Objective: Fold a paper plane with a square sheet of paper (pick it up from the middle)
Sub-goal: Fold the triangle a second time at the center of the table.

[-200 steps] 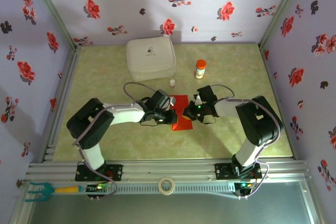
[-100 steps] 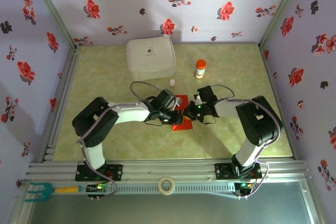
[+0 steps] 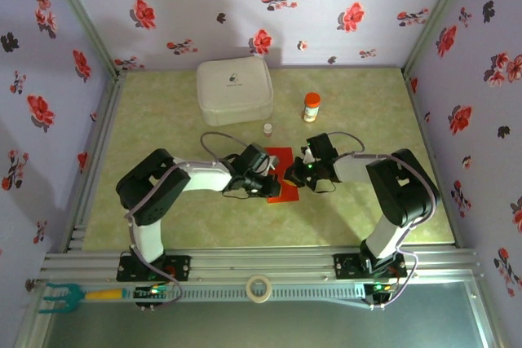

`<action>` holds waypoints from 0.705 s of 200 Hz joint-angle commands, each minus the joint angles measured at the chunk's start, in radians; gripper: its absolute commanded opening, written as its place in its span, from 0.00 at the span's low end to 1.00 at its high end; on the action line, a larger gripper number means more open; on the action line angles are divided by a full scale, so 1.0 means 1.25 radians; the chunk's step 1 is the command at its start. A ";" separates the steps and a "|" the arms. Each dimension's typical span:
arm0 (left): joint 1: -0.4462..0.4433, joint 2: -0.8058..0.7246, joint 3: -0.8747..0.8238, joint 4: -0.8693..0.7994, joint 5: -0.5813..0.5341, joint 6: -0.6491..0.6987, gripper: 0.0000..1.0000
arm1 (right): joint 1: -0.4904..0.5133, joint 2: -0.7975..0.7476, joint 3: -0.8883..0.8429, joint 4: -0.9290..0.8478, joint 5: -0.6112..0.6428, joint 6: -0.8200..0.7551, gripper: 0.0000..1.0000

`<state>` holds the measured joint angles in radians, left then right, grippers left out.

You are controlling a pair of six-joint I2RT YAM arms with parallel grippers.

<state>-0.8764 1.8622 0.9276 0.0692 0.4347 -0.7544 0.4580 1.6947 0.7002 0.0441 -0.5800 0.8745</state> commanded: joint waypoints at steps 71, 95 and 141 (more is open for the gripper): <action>0.004 -0.047 -0.088 0.002 0.015 -0.022 0.01 | -0.017 0.025 -0.036 -0.046 0.055 0.000 0.00; 0.002 -0.063 -0.117 0.001 0.027 -0.027 0.02 | -0.018 0.024 -0.036 -0.047 0.054 -0.001 0.00; 0.002 -0.109 -0.184 0.002 0.024 -0.040 0.02 | -0.018 0.022 -0.034 -0.049 0.051 0.000 0.00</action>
<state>-0.8757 1.7515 0.7555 0.1535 0.4500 -0.7849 0.4515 1.6947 0.6899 0.0616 -0.5915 0.8742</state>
